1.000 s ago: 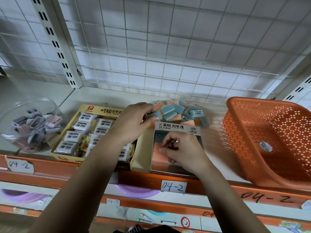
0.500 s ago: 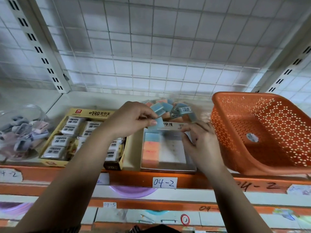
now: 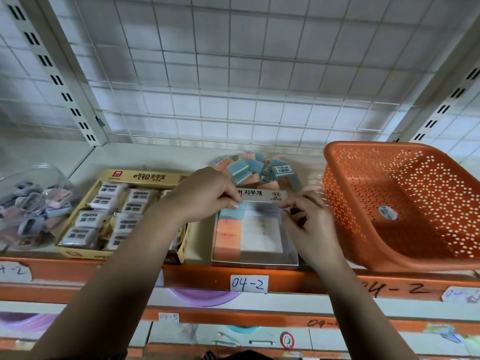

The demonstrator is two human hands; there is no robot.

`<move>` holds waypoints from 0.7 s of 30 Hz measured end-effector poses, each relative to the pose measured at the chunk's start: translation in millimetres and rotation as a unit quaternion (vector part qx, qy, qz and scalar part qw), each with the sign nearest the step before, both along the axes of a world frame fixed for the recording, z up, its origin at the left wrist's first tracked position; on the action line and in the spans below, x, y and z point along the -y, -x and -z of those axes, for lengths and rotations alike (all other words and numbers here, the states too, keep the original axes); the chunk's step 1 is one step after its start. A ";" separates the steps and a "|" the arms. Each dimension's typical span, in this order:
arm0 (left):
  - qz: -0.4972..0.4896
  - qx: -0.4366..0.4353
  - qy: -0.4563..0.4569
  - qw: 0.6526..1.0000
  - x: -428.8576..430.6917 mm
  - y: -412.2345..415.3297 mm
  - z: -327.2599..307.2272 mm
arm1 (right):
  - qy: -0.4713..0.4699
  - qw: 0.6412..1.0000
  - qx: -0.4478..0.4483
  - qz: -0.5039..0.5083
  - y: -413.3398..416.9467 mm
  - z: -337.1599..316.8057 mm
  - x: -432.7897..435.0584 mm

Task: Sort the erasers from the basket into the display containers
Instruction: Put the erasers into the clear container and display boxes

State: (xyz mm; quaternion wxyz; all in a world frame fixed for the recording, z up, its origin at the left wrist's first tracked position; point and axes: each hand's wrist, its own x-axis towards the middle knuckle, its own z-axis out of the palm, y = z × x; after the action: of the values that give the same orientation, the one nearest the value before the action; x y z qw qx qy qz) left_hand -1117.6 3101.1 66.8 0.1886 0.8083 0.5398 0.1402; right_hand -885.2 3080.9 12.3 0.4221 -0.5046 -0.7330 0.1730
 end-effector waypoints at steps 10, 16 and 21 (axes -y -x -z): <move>-0.021 -0.095 -0.086 0.992 8.6 -1.5 -1.1 | 0.014 1.000 0.004 -0.002 -0.9 2.5 -1.7; -0.025 -0.140 -0.100 0.985 10.5 -3.1 -3.0 | 0.032 0.999 -0.007 0.001 -1.2 4.0 -2.8; -0.023 -0.174 -0.098 0.980 9.1 -5.8 -6.7 | 0.032 0.999 -0.008 0.002 -1.4 4.1 -2.0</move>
State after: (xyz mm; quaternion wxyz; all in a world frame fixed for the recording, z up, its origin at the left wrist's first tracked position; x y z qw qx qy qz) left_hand -1111.7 3092.0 73.5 0.0086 0.8222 0.5666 0.0537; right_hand -883.8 3082.9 8.2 0.4125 -0.5176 -0.7226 0.1994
